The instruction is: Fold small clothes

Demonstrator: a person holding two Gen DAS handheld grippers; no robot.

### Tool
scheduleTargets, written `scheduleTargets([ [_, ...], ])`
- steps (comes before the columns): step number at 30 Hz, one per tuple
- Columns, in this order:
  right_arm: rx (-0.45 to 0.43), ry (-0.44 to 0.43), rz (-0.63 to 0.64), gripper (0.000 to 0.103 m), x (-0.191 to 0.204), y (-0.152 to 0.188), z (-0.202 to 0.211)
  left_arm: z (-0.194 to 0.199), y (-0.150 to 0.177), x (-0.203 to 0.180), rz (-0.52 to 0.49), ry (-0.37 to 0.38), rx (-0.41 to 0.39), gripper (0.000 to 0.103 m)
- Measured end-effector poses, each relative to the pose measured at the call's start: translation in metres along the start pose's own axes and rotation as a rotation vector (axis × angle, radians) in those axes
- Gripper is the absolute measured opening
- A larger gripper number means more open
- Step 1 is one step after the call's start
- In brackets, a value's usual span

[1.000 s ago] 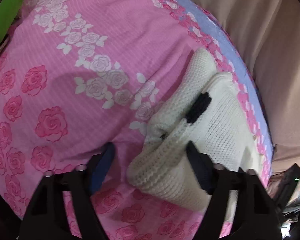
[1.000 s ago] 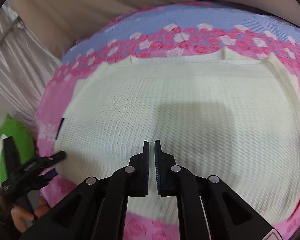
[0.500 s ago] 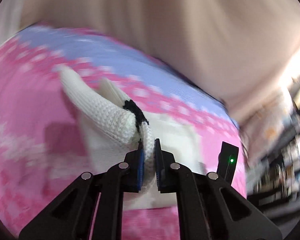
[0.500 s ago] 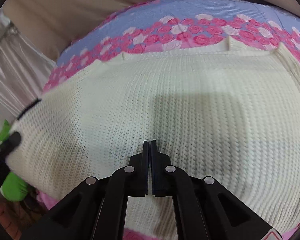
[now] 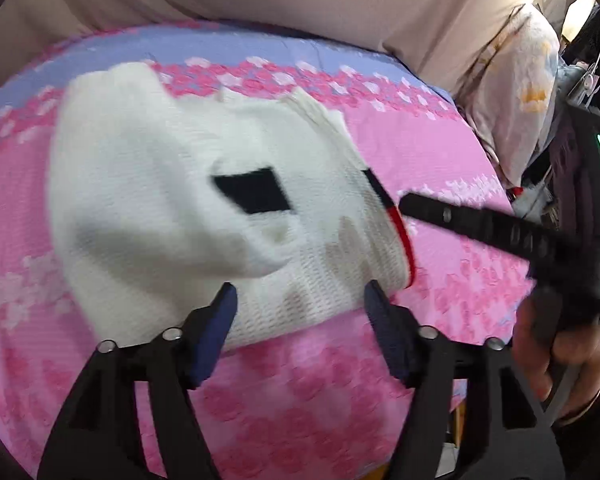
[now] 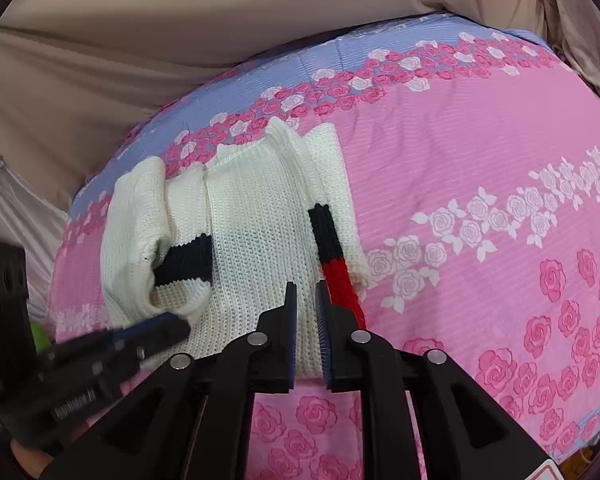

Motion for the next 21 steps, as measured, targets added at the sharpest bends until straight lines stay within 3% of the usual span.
scheduleTargets([
  [1,0.005,-0.022,0.006,0.042,0.007,-0.001,-0.002,0.003,0.006,0.009,-0.002,-0.021,0.003,0.066],
  [2,0.005,-0.039,0.017,0.05,0.016,-0.003,-0.005,0.003,0.009,0.015,0.005,-0.045,0.012,0.066],
  [5,0.041,-0.074,0.066,0.057,0.047,-0.007,-0.023,0.004,0.02,0.044,0.077,-0.089,0.038,0.066],
  [13,0.088,-0.018,0.246,0.06,0.133,-0.007,-0.058,0.016,0.036,0.074,0.175,-0.129,0.028,0.066],
  [21,0.129,-0.041,0.265,0.062,0.157,-0.009,-0.076,0.024,0.042,0.072,0.207,-0.132,0.022,0.066],
])
Point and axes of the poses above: each gripper's, at about its wrist camera, not at the fingertips, and z roughly against the way its jaws point, x to its left, y to its underside, the point moved 4 cm from there along -z, roughly the way its jaws point, and after that the axes turned 9 degrees about -z, right-handed, at the moved point
